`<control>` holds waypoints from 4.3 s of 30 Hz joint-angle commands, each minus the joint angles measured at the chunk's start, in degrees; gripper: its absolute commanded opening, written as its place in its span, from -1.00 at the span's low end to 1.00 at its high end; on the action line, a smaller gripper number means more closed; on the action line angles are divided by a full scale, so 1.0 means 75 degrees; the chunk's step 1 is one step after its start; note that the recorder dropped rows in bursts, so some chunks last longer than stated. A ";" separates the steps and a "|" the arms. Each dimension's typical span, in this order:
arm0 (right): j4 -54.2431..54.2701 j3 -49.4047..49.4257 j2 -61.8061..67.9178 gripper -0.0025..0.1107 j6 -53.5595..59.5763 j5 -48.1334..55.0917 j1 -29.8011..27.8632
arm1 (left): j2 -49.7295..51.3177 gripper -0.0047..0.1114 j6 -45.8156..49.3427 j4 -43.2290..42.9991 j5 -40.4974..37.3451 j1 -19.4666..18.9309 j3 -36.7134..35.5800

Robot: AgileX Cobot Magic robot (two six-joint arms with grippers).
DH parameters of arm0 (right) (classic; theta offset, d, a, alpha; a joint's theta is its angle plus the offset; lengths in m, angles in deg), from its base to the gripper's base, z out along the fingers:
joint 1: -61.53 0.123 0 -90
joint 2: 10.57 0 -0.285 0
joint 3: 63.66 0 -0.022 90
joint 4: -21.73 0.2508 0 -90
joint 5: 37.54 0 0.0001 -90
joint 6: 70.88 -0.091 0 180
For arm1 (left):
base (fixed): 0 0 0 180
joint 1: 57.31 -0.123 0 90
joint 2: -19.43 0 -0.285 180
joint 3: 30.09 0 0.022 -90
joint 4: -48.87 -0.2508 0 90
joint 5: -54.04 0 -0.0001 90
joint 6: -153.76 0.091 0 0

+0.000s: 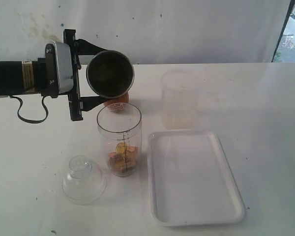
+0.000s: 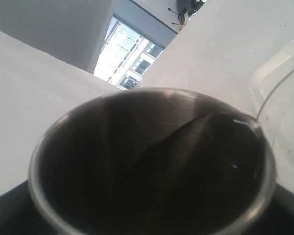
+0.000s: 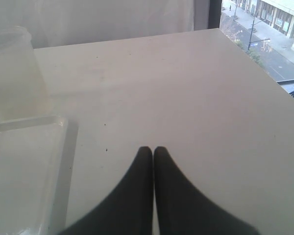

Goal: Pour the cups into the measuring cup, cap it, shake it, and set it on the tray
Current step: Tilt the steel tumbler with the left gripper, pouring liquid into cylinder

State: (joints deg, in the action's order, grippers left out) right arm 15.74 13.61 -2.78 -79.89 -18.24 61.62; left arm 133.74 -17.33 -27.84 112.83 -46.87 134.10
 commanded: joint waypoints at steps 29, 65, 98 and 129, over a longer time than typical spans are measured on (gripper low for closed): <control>-0.0003 -0.0008 0.0000 -0.96 -0.0003 -0.0024 -0.0002 | -0.0156 -0.92 0.2025 0.0621 0.0399 0.0021 0.0026; -0.0003 -0.0008 0.0000 -0.96 -0.0003 -0.0024 -0.0002 | -0.0156 -0.92 -0.0178 0.0627 -0.0047 0.0021 0.0026; -0.0003 -0.0008 0.0000 -0.96 -0.0168 -0.0007 -0.0002 | -0.0156 -0.92 0.5909 0.0850 0.0040 0.0021 0.0026; -0.0003 -0.0008 0.0000 -0.96 -0.0168 -0.0007 -0.0002 | -0.0156 -0.92 0.6447 0.0846 0.0866 0.0021 -0.0394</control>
State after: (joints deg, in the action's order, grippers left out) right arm 15.74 13.61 -2.78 -80.88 -18.10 61.62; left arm 133.62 30.95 -23.04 118.00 -46.87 131.33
